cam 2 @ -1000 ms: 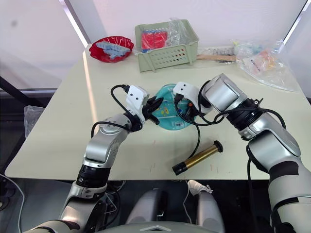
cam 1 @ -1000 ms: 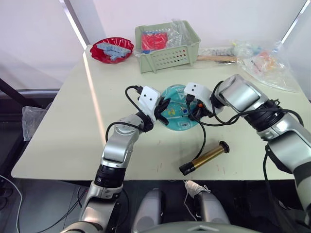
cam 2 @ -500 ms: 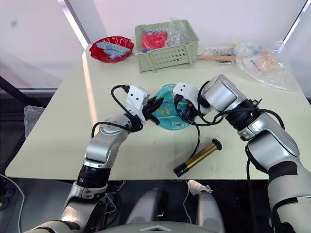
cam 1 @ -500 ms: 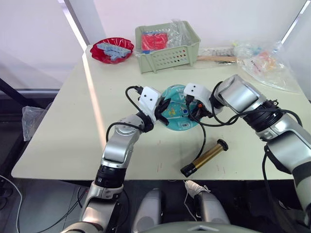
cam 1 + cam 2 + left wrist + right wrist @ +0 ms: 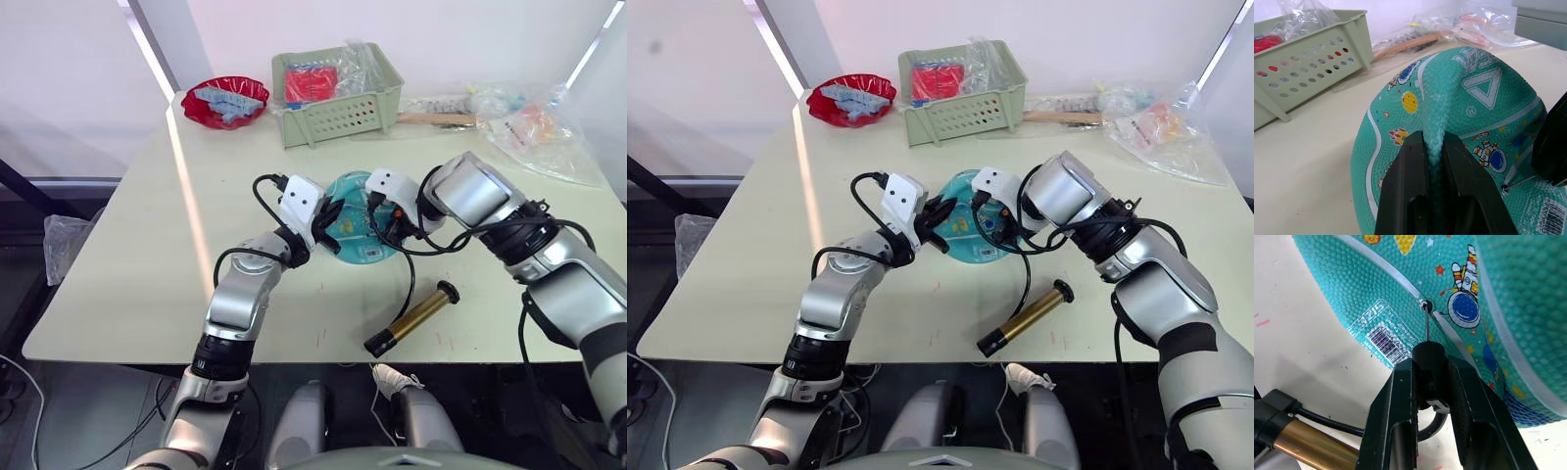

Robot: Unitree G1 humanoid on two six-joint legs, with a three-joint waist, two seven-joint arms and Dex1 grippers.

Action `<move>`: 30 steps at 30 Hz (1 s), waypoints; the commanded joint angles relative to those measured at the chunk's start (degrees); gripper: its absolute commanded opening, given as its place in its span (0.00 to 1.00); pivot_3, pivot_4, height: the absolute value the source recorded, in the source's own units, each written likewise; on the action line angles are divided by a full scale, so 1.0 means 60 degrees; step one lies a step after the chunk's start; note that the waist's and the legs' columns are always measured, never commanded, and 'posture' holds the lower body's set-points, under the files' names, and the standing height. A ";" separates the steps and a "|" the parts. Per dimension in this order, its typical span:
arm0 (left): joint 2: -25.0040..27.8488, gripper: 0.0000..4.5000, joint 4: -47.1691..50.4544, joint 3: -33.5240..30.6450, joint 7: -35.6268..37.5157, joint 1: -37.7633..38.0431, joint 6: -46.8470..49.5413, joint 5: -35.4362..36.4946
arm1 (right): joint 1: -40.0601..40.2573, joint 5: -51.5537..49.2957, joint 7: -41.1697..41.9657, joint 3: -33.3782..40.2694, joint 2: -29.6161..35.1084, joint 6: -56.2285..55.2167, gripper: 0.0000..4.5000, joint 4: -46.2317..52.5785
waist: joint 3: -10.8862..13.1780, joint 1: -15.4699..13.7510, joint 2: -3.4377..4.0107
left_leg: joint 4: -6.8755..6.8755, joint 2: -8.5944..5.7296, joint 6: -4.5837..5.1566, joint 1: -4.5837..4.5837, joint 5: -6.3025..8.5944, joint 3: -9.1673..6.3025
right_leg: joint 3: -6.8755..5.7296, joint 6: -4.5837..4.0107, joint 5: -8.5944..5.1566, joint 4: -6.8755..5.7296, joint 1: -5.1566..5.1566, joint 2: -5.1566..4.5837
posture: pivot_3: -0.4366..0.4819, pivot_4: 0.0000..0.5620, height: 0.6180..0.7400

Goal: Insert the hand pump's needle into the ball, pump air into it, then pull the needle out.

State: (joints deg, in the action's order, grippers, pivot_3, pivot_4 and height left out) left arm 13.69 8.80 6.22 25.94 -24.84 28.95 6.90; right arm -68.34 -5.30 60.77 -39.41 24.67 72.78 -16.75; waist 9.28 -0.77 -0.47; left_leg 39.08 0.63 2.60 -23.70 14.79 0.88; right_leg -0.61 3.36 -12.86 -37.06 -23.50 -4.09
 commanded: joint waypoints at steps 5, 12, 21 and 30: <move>-0.0217 0.01 0.0146 0.0832 0.0563 0.0269 0.0297 0.0261 | -0.0365 -0.0376 -0.0213 0.0344 -0.0817 0.0361 0.07 -0.0225 | -0.0009 0.0027 -0.0001 | 0.0000 0.0002 0.0000 0.0001 0.0000 0.0000 | 0.0000 -0.0002 0.0001 0.0000 0.0000 0.0002 | 0.48 0.27 0.97; -0.0266 0.01 0.0112 0.0866 0.0543 0.0328 0.0273 0.0242 | -0.0580 -0.0408 -0.0410 0.0422 -0.1249 0.0578 0.07 -0.0528 | -0.0011 0.0083 -0.0001 | 0.0000 0.0005 0.0000 0.0004 0.0000 0.0002 | 0.0000 -0.0008 0.0005 -0.0001 -0.0001 0.0004 | 0.48 0.27 0.97; -0.0321 0.01 0.0091 0.0862 0.0532 0.0388 0.0253 0.0224 | -0.0767 -0.0403 -0.0590 0.0440 -0.1700 0.0538 0.07 -0.1158 | -0.0056 0.0194 -0.0005 | 0.0000 0.0005 0.0000 0.0010 0.0000 0.0001 | 0.0000 -0.0010 0.0007 -0.0001 0.0003 0.0003 | 0.48 0.27 0.97; -0.0367 0.01 0.0070 0.0833 0.0566 0.0429 0.0257 0.0177 | -0.1005 -0.0233 -0.1575 0.1251 -0.2713 0.0507 0.07 -0.2483 | -0.0125 0.0281 -0.0040 | -0.0008 0.0014 -0.0001 0.0025 0.0001 0.0001 | 0.0001 -0.0016 0.0008 -0.0001 0.0007 0.0008 | 0.48 0.27 0.97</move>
State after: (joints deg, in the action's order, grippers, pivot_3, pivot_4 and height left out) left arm 13.88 9.43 4.90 25.98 -23.39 29.37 6.04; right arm -73.02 -5.49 52.92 -33.68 12.92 78.49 -32.00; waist 8.53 0.91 -0.71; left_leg 39.01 0.72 2.59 -23.52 14.80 0.88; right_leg -0.60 3.26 -12.81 -37.06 -23.45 -4.03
